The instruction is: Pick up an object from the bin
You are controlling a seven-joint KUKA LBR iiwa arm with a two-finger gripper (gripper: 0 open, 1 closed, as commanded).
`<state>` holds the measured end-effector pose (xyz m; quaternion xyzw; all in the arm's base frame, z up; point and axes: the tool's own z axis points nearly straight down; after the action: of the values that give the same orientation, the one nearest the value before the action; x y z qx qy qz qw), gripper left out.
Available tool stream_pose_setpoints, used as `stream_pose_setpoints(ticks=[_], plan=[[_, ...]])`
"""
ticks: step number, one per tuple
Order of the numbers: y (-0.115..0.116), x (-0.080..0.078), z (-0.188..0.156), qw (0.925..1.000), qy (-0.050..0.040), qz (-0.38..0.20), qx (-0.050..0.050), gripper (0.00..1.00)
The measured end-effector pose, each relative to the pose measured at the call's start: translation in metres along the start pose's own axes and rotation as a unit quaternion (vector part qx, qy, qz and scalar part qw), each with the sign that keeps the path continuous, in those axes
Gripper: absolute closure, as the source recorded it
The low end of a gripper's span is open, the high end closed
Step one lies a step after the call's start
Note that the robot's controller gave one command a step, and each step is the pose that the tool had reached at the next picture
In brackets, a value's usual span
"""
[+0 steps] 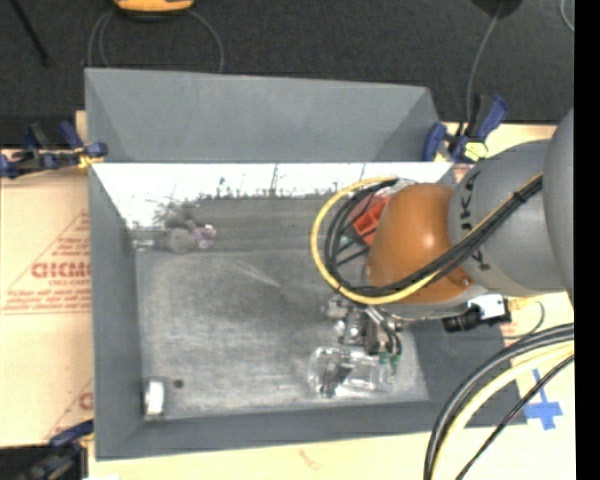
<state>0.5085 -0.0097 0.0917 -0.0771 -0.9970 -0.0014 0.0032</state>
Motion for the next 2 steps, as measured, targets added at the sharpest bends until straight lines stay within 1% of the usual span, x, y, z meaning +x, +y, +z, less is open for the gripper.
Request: stream_pose_setpoints(ticks=[1,2], plan=[[-0.0324,0.0194,0.0179,0.9979,-0.012,-0.064,0.0,0.0],[-0.0328,0.0174,0.0161,0.9978,-0.0148,-0.064,0.0,1.0]])
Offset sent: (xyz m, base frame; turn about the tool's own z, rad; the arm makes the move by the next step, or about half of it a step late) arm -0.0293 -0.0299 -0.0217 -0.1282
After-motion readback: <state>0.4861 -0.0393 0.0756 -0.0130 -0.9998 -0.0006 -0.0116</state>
